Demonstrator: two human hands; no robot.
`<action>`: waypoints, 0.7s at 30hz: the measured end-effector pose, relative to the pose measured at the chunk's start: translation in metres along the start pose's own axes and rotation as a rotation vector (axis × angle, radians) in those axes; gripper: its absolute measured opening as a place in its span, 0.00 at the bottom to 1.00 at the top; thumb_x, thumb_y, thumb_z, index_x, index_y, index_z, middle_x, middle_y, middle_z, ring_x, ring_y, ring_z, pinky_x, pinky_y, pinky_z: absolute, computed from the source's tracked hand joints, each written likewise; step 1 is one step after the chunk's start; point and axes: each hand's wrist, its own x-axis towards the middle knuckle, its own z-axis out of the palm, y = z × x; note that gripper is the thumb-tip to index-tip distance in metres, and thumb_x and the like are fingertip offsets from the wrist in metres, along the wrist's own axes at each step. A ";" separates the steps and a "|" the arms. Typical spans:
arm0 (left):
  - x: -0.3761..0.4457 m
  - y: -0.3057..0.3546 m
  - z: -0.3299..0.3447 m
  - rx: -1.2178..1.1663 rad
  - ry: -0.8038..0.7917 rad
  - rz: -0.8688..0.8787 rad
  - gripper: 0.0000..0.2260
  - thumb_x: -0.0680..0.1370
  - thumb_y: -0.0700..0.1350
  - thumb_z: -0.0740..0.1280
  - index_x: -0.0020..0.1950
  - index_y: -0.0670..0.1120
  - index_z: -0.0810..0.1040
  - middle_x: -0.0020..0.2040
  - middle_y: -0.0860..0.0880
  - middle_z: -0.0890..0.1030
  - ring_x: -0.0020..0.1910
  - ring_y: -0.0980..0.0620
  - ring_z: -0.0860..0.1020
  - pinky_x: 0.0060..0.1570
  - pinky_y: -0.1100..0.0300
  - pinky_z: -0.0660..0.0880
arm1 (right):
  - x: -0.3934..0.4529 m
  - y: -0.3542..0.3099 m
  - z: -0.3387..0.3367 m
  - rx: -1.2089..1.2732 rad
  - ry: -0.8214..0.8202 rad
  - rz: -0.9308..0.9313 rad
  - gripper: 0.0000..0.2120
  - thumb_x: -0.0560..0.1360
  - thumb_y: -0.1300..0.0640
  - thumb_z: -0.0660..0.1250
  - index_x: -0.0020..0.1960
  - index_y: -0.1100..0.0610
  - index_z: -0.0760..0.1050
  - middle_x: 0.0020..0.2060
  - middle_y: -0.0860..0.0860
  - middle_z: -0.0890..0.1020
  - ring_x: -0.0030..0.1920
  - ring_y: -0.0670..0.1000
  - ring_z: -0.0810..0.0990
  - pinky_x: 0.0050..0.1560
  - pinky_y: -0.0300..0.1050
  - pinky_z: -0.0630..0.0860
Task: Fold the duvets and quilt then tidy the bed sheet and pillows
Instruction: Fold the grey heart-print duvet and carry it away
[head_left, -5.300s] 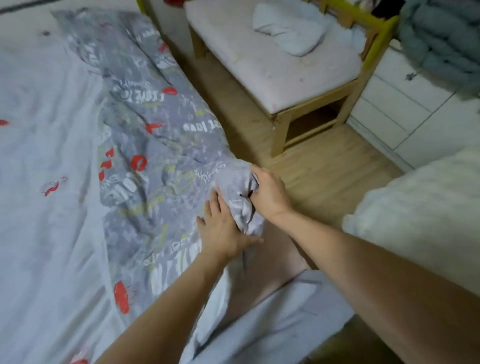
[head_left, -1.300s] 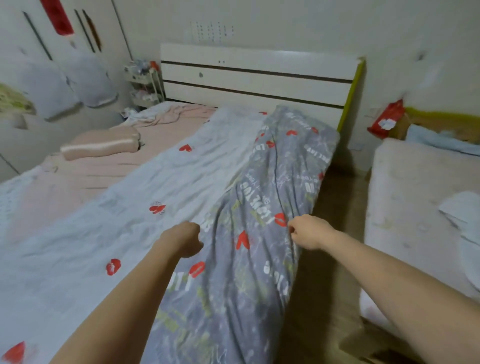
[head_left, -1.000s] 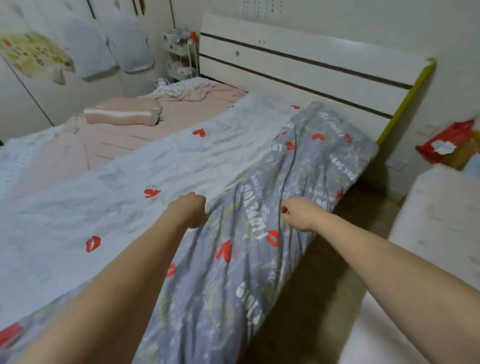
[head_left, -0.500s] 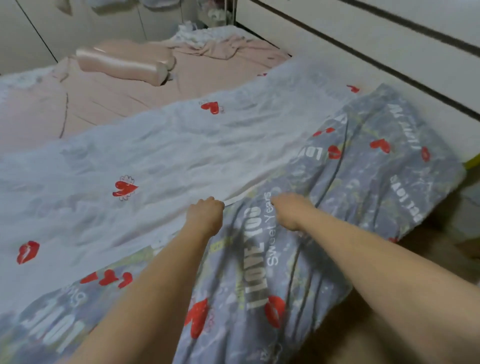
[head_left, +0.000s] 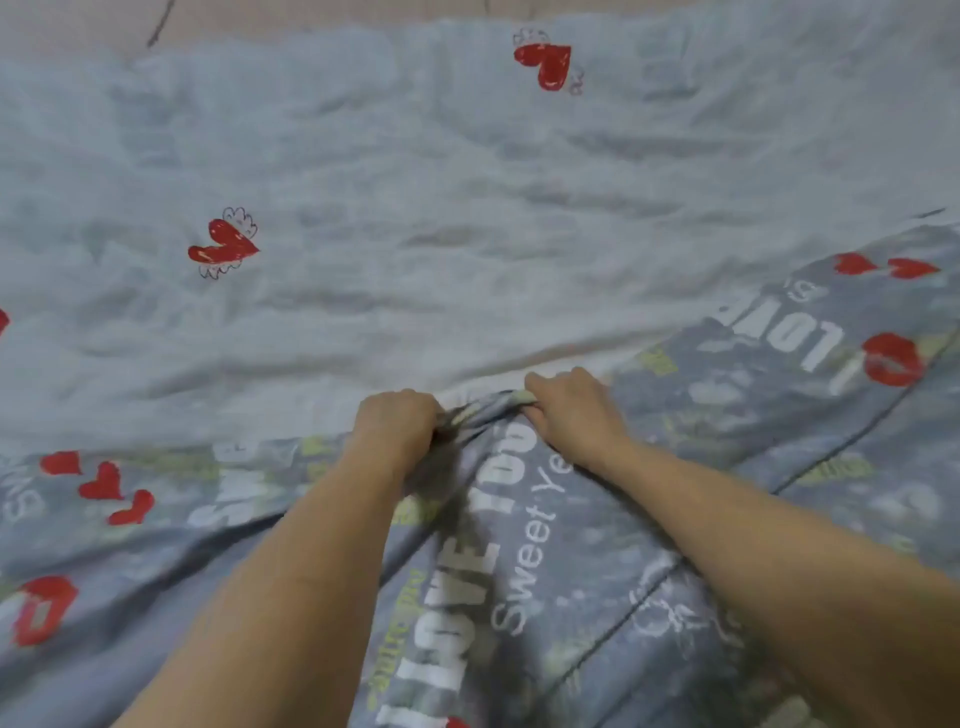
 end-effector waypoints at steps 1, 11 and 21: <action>0.004 -0.009 -0.012 -0.079 0.088 -0.051 0.11 0.78 0.43 0.59 0.59 0.46 0.74 0.59 0.42 0.78 0.58 0.40 0.77 0.53 0.52 0.71 | 0.012 -0.001 -0.007 0.039 0.201 -0.083 0.10 0.75 0.54 0.64 0.50 0.61 0.75 0.38 0.61 0.81 0.39 0.62 0.79 0.39 0.49 0.73; 0.079 0.009 -0.005 -0.322 0.012 -0.215 0.48 0.71 0.71 0.61 0.78 0.54 0.36 0.77 0.46 0.32 0.74 0.35 0.32 0.65 0.26 0.36 | 0.043 0.027 0.085 -0.027 0.236 -0.374 0.28 0.79 0.44 0.53 0.76 0.55 0.59 0.74 0.57 0.63 0.74 0.57 0.62 0.72 0.54 0.55; 0.237 -0.037 -0.072 -0.521 -0.251 -0.205 0.72 0.47 0.75 0.73 0.75 0.55 0.30 0.75 0.49 0.28 0.72 0.32 0.31 0.66 0.26 0.44 | 0.265 0.055 -0.009 0.338 0.461 0.040 0.12 0.77 0.58 0.58 0.35 0.57 0.69 0.37 0.56 0.76 0.42 0.58 0.75 0.42 0.50 0.67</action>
